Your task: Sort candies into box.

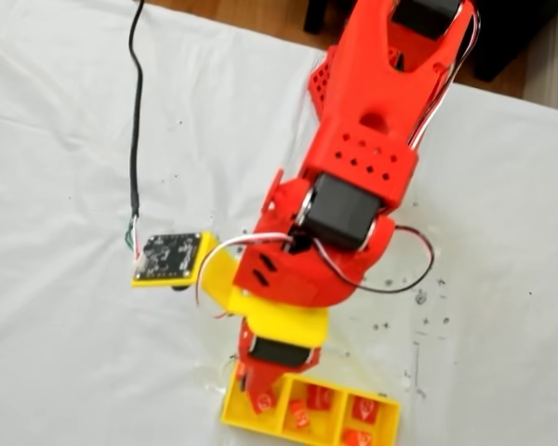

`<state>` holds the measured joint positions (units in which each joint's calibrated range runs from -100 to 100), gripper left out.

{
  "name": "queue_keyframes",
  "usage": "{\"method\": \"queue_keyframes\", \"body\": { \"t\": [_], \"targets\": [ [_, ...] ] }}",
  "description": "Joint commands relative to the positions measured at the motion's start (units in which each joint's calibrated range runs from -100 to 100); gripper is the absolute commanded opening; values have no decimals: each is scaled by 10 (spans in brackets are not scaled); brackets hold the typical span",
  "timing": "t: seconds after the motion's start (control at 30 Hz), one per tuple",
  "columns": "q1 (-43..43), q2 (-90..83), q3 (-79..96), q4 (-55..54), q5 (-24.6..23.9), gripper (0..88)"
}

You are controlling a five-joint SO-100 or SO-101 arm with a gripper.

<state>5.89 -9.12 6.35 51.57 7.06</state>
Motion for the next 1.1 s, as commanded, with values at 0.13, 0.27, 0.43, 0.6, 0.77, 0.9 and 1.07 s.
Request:
{"method": "queue_keyframes", "body": {
  "t": [0.13, 0.27, 0.43, 0.6, 0.77, 0.9, 1.07],
  "targets": [
    [-6, 35, -81, -31, 5, 1],
    [-5, 56, -104, -12, 3, 1],
    [-8, 77, -115, 0, 3, 1],
    [-10, 89, -125, 20, 12, 1],
    [-14, 87, -114, 15, 11, 1],
    [-14, 91, -119, 8, 4, 1],
    [-15, 106, -137, 0, -6, 1]
  ]
}}
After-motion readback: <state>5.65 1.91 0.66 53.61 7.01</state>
